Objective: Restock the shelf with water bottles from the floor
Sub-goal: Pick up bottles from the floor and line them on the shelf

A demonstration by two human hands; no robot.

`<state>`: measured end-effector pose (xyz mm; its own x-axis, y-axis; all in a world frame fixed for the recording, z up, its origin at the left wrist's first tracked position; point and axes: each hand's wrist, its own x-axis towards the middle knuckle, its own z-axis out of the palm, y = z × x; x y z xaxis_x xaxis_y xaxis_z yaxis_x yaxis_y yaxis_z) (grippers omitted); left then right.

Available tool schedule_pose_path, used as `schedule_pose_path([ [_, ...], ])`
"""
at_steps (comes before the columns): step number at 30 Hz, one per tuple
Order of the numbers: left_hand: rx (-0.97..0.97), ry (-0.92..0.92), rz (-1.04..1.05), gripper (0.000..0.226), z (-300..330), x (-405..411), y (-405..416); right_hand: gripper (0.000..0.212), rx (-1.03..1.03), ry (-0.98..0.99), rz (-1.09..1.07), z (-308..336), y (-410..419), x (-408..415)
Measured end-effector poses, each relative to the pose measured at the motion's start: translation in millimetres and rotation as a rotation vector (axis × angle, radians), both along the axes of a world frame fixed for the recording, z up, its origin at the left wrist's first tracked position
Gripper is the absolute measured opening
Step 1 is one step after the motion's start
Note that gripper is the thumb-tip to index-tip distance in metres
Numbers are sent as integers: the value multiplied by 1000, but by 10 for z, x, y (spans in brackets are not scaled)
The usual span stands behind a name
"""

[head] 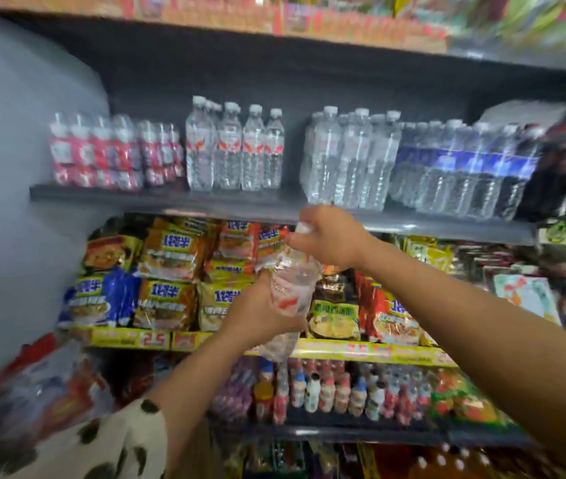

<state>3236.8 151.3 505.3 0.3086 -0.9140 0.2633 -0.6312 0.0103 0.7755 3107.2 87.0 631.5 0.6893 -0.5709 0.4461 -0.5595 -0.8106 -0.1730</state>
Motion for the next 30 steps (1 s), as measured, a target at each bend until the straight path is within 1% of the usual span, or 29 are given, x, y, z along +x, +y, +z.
schedule_pose_path([
  [1,8,41,-86,79,115,56,67,25,-3,16,30,134,56,12],
  [3,65,50,-214,75,318,166,206,19,-2,52,83,370,140,17],
  [5,74,85,-298,64,480,218,335,20,-3,39,117,556,191,17],
  [7,27,128,-351,57,607,233,386,23,12,3,133,713,191,32],
  [10,-25,93,-338,48,851,290,362,23,-10,-22,143,948,125,84],
  [15,-84,43,-294,48,1431,541,89,23,-198,-70,80,1436,-144,313],
  [18,-140,9,-227,45,1667,706,-229,20,-262,-70,49,1684,-459,549],
  [21,-171,15,-139,40,1788,909,-676,16,-288,-67,34,1826,-877,834],
  [24,-166,-23,-73,34,1841,1118,-1175,15,-303,-58,0,1915,-1341,1120],
  [28,-140,-73,-7,15,1864,1352,-1848,15,-292,-18,-47,2009,-1978,1445],
  [30,-109,-91,15,11,1835,1459,-2176,16,-276,16,-69,2014,-2281,1587],
])
